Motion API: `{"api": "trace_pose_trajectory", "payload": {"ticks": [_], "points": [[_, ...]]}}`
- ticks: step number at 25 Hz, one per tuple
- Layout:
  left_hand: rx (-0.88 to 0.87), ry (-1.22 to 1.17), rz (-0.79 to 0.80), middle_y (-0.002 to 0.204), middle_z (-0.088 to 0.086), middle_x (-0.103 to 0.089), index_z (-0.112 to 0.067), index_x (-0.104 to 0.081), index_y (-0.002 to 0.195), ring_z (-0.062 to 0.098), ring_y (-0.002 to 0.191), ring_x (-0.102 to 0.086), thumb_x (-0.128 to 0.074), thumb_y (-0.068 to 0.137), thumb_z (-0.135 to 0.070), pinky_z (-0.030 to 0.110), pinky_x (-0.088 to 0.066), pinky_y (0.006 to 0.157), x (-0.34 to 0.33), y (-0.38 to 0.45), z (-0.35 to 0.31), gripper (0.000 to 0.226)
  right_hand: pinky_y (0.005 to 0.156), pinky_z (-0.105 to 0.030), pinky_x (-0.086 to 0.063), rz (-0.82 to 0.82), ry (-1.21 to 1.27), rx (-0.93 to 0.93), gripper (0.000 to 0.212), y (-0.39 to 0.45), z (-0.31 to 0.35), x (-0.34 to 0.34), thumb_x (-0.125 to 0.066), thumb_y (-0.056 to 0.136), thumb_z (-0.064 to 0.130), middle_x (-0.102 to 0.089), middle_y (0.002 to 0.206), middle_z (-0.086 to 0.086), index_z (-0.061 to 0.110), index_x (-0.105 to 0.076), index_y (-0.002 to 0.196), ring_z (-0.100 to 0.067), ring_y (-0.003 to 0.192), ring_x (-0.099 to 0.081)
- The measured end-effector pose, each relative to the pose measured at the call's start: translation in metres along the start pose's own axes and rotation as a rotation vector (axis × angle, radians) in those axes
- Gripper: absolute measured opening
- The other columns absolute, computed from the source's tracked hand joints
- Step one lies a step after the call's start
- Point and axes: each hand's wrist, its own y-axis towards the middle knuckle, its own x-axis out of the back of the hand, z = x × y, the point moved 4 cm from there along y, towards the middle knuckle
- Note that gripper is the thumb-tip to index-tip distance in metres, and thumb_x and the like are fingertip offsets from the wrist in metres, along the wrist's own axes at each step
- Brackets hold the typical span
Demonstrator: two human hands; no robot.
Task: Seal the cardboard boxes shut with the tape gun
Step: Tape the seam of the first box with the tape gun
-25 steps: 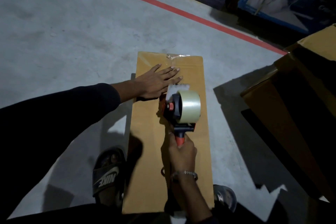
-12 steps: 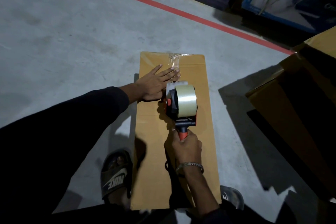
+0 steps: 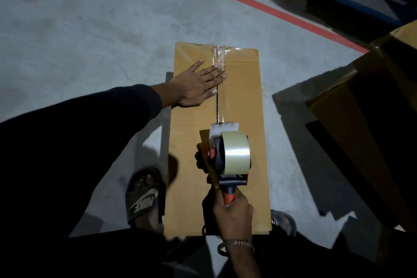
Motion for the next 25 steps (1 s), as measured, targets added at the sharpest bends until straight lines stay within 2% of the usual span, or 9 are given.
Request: {"api": "trace_pose_trajectory", "payload": {"ticks": [4,6,8,13,15,18,21,23,25], "points": [[0.011,-0.014,0.002,0.174,0.001,0.004,-0.024,0.006,0.166,0.019,0.161,0.002,0.003,0.109,-0.054,0.054,0.0,0.128,0.007,-0.001,-0.002,0.065,0.062,-0.032,-0.044,0.018,-0.026,-0.019,0.032,-0.023,-0.02,0.002,-0.069,0.091,0.048,-0.066,0.07,-0.003,0.019,-0.063,0.079,-0.031,0.072,-0.063],[0.021,-0.04,0.007,0.175,0.001,0.004,-0.025,0.006,0.166,0.018,0.161,0.002,0.004,0.108,-0.057,0.054,0.0,0.128,0.007,-0.001,-0.001,0.067,0.066,-0.033,-0.05,0.038,-0.066,-0.09,0.031,-0.043,-0.041,0.002,-0.068,0.088,0.05,-0.07,0.08,-0.008,0.019,-0.066,0.089,-0.034,0.084,-0.068],[0.022,-0.039,0.024,0.174,0.001,0.006,-0.026,0.006,0.166,0.018,0.161,0.003,0.005,0.106,-0.062,0.054,0.001,0.128,0.008,-0.002,-0.002,0.071,0.07,-0.034,-0.054,0.053,-0.083,-0.143,0.031,-0.058,-0.058,0.004,-0.068,0.085,0.051,-0.071,0.082,-0.009,0.02,-0.067,0.092,-0.035,0.087,-0.069],[0.079,-0.099,0.1,0.174,0.005,0.01,-0.022,0.007,0.166,0.02,0.161,0.008,0.002,0.099,-0.077,0.062,0.002,0.126,0.02,-0.008,-0.016,0.087,0.063,-0.04,-0.059,0.035,-0.017,-0.1,0.038,-0.056,-0.057,0.006,-0.067,0.081,0.057,-0.066,0.066,-0.002,0.02,-0.064,0.076,-0.031,0.069,-0.069],[0.013,-0.11,0.14,0.173,0.007,0.012,-0.024,0.01,0.166,0.022,0.16,0.01,-0.001,0.1,-0.076,0.064,0.002,0.125,0.021,-0.024,-0.038,0.084,0.063,-0.04,-0.059,0.036,-0.007,-0.095,0.041,-0.058,-0.054,0.006,-0.068,0.082,0.058,-0.065,0.062,-0.001,0.019,-0.062,0.071,-0.029,0.067,-0.068],[-0.212,-0.091,0.161,0.173,0.01,0.012,-0.027,0.01,0.166,0.025,0.16,0.011,-0.008,0.103,-0.072,0.064,0.002,0.125,0.009,-0.076,-0.086,0.079,0.062,-0.041,-0.06,0.047,0.042,-0.093,0.049,-0.063,-0.052,0.005,-0.065,0.076,0.067,-0.066,0.06,-0.002,0.019,-0.063,0.071,-0.028,0.063,-0.069],[-0.411,-0.067,0.157,0.173,0.015,0.008,-0.02,0.0,0.167,0.026,0.161,0.009,-0.022,0.095,-0.084,0.065,0.007,0.124,0.006,-0.133,-0.121,0.099,0.063,-0.045,-0.061,0.07,0.086,-0.062,0.047,-0.06,-0.057,0.004,-0.062,0.073,0.069,-0.066,0.059,-0.002,0.022,-0.064,0.072,-0.028,0.062,-0.069],[-0.427,-0.055,0.17,0.172,0.015,0.007,-0.017,-0.003,0.167,0.025,0.161,0.011,-0.023,0.088,-0.093,0.065,0.009,0.124,0.007,-0.157,-0.14,0.112,0.064,-0.047,-0.061,0.066,0.111,-0.055,0.042,-0.063,-0.058,0.006,-0.063,0.072,0.064,-0.065,0.058,-0.001,0.023,-0.063,0.071,-0.026,0.061,-0.068],[-0.355,-0.044,0.165,0.172,0.013,0.003,-0.016,-0.005,0.167,0.024,0.161,0.011,-0.021,0.087,-0.094,0.065,0.005,0.124,0.004,-0.17,-0.155,0.113,0.065,-0.049,-0.061,0.057,0.118,-0.052,0.038,-0.064,-0.062,0.004,-0.063,0.071,0.061,-0.065,0.059,-0.001,0.023,-0.063,0.071,-0.025,0.061,-0.068]]}}
